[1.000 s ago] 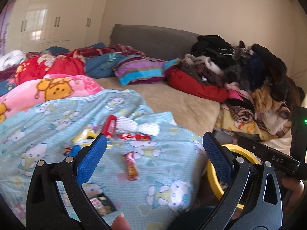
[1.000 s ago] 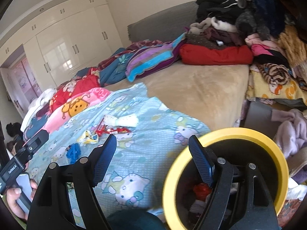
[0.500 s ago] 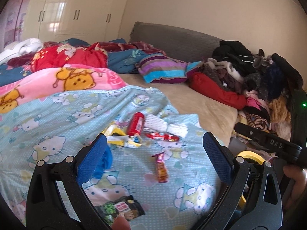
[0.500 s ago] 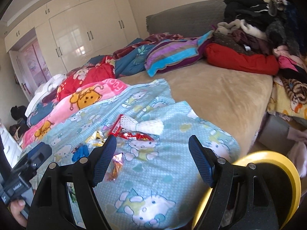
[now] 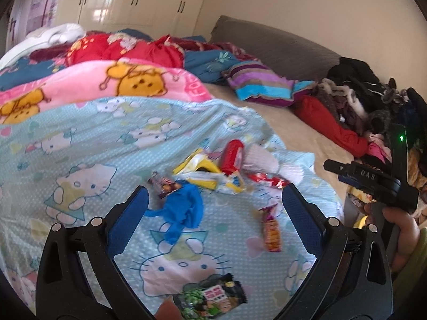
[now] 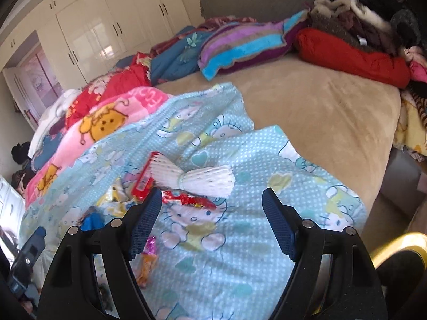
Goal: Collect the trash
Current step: 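Grasp the blue glove with left tool while right tool grasps red wrapper, then carry the blue glove and white mesh sleeve over the yellow bin with both tools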
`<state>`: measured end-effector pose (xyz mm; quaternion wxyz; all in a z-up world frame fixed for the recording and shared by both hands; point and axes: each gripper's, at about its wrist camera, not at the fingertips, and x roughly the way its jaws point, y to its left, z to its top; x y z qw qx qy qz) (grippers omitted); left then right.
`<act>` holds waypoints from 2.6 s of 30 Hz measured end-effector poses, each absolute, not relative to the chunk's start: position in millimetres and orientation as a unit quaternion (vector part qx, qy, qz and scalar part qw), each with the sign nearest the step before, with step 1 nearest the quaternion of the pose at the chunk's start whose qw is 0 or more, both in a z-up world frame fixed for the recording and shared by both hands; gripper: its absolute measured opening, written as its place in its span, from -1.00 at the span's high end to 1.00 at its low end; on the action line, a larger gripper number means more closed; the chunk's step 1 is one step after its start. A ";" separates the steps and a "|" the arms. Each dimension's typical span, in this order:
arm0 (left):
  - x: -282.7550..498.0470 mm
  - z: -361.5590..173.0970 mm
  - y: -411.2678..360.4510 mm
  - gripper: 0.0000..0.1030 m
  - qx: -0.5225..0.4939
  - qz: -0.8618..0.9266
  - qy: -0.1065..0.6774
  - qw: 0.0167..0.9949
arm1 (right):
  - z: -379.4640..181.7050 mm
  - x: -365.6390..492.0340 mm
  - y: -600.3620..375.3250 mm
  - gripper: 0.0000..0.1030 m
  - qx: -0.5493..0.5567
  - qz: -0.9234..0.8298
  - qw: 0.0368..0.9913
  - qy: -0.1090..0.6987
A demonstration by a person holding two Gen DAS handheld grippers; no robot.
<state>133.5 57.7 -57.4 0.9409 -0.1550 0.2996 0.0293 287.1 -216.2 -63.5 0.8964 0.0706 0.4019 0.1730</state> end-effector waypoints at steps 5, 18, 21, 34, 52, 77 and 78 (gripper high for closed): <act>142.5 -75.1 67.7 -0.78 -0.171 0.039 0.318 0.932 | -83.0 314.3 -207.0 -0.40 0.062 0.171 0.887 0.425; 167.3 -108.1 84.9 -0.78 -0.207 0.061 0.354 0.910 | -132.7 357.9 -189.4 0.45 0.098 0.200 0.839 0.497; 173.5 -113.2 87.0 -0.76 -0.210 0.063 0.360 0.907 | -135.9 351.1 -195.8 0.78 0.109 0.209 0.837 0.494; 178.4 -121.3 76.0 0.43 -0.206 0.042 0.391 0.896 | -88.8 291.5 -213.4 0.80 0.100 0.209 0.874 0.427; 144.4 -85.0 41.4 0.55 -0.192 -0.035 0.386 0.902 | -103.7 234.2 -205.6 0.55 0.052 0.215 0.843 0.490; 129.5 -46.8 -1.9 0.67 -0.169 -0.096 0.360 0.912 | -76.8 232.7 -227.5 0.82 0.104 0.232 0.870 0.423; 129.1 -45.9 -3.9 0.67 -0.168 -0.099 0.359 0.913 | -68.6 227.1 -230.2 0.82 0.100 0.232 0.876 0.410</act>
